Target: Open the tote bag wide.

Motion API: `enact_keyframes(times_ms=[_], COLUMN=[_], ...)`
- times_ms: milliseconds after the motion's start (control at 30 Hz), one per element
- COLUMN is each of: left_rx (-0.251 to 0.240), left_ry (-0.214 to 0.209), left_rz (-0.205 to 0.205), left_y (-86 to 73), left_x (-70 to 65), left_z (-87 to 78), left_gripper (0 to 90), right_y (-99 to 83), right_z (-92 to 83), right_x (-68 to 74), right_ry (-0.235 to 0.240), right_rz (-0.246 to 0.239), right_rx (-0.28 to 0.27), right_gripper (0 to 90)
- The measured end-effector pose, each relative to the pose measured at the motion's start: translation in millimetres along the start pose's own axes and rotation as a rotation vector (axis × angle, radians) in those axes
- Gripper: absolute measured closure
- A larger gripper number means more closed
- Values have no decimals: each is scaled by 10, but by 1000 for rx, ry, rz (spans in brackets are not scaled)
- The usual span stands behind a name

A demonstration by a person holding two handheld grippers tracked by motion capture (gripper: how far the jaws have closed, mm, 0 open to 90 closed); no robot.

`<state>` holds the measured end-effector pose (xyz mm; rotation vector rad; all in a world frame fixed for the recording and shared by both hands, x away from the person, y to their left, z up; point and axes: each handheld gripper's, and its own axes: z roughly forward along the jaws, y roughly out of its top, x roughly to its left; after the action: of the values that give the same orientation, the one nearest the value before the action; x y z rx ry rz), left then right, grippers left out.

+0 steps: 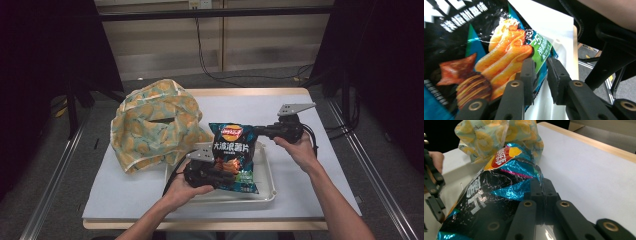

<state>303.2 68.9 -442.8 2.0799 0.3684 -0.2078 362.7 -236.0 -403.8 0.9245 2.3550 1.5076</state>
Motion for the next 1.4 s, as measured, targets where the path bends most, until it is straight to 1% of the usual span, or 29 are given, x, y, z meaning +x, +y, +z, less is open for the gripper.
enact_keyframes(times_ms=[33,100,167,233,267,367,433,500,567,600,633,700,733,800,833,867,900,933,967,1000,1033,1067,1100,1133,1167,1233,1300,1367,1400], left_rx=[-5,28,23,32,37,42,59,87,89,99,117,104,103,95,94,102,106,110,120,125,137,133,116,128,110,95,89,84,80], left_ry=[-1,13,13,28,41,49,57,64,70,77,95,93,95,105,106,127,109,111,113,113,114,116,110,123,122,118,106,126,127], left_rz=[-14,-6,-21,-45,-55,-74,-85,-79,-100,-101,-94,-95,-93,-92,-97,-96,-95,-95,-91,-89,-76,-71,-78,-76,-82,-102,-104,-90,-99], left_y=[5,41,60,67,68,75,85,110,117,116,127,127,136,146,150,164,178,193,208,221,240,250,256,274,278,293,294,294,291], left_x=[22,74,124,174,196,251,287,324,369,388,394,409,414,418,420,417,430,432,432,429,431,436,446,452,465,505,528,537,545], left_z=[12,31,68,116,132,178,218,238,266,283,294,308,311,335,347,362,376,397,414,435,442,452,472,478,501,555,568,565,568], left_gripper=[772,831,875,893,898,900,900,897,898,899,899,895,884,877,877,878,879,879,879,879,879,876,869,869,869,871,882,897,899], right_y=[16,56,97,119,130,166,184,186,174,166,159,152,149,136,127,118,105,93,83,84,91,104,121,142,159,191,219,228,231], right_z=[-15,-51,-79,-79,-84,-105,-116,-123,-139,-149,-153,-160,-161,-151,-156,-161,-169,-181,-184,-188,-192,-203,-209,-211,-206,-184,-158,-149,-147], right_x=[1,-7,-12,-10,-9,-14,-28,-34,-38,-41,-43,-29,-18,9,15,9,2,-1,3,10,11,14,10,5,1,-7,-11,-9,-12], right_ry=[-6,-4,-10,-17,-18,-28,-37,-46,-39,-38,-38,-50,-57,-86,-94,-92,-95,-97,-95,-108,-113,-117,-122,-130,-130,-141,-155,-157,-156], right_rz=[-5,-7,-9,-16,-21,-30,-29,-30,-21,-15,-11,-9,-7,-15,-5,3,10,17,20,14,7,1,5,6,4,3,8,5,5], right_rx=[-7,-25,-32,-29,-28,-39,-45,-45,-58,-65,-66,-66,-62,-36,-36,-42,-47,-47,-51,-47,-44,-48,-56,-57,-56,-64,-55,-59,-63], right_gripper=[898,898,898,898,898,896,894,884,872,856,826,759,695,625,577,551,516,494,488,513,582,610,620,626,624,595,566,557,547])
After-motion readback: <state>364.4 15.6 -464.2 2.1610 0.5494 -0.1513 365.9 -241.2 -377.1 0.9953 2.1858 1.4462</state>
